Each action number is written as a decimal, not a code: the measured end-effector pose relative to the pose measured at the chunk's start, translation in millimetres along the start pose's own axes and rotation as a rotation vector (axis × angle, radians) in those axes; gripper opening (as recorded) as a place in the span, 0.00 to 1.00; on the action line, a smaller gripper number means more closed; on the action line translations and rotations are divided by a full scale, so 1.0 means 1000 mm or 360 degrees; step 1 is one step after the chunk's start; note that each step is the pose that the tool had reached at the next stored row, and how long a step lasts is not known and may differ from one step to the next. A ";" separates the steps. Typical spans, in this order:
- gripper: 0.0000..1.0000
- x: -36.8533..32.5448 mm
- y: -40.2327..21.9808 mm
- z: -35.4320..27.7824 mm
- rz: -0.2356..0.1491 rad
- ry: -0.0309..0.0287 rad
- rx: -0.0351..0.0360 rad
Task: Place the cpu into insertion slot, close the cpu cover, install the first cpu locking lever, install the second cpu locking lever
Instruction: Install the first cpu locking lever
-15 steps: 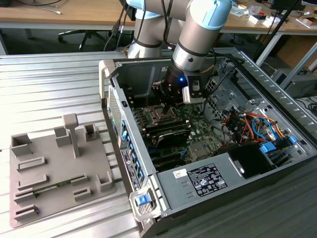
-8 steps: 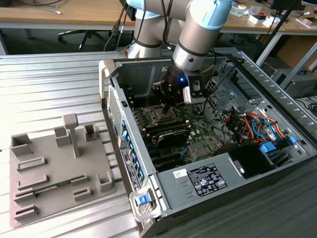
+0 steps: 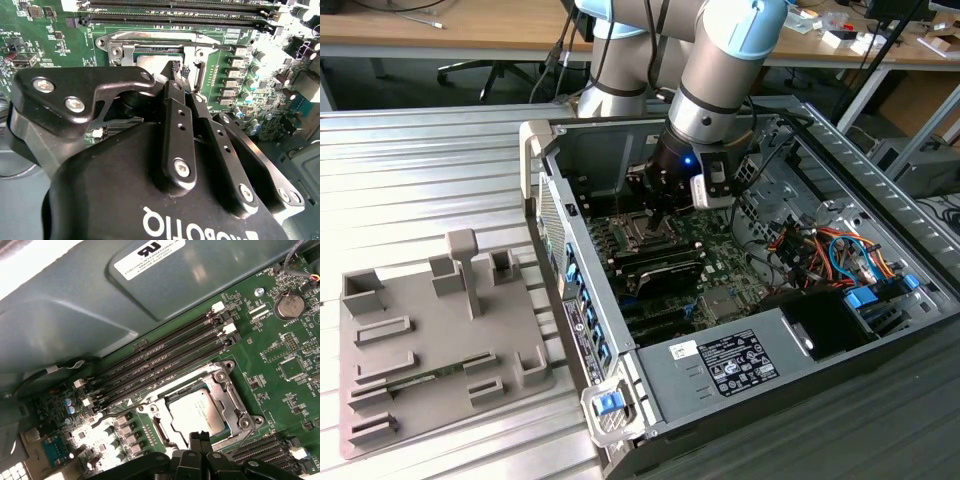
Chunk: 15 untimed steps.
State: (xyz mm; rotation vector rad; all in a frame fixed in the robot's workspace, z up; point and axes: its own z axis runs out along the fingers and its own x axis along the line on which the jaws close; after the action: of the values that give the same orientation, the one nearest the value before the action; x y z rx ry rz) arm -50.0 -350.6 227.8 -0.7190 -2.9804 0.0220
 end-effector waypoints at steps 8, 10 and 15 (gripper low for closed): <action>0.11 0.0000 0.0000 0.0000 -0.0042 -0.00013 0.0003; 0.11 0.0000 0.0000 0.0000 -0.0052 -0.00016 0.0004; 0.11 0.0000 0.0000 0.0000 -0.0079 -0.00025 0.0006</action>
State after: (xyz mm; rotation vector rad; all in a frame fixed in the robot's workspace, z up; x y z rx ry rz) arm -50.0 -350.6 227.8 -0.6446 -2.9977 0.0249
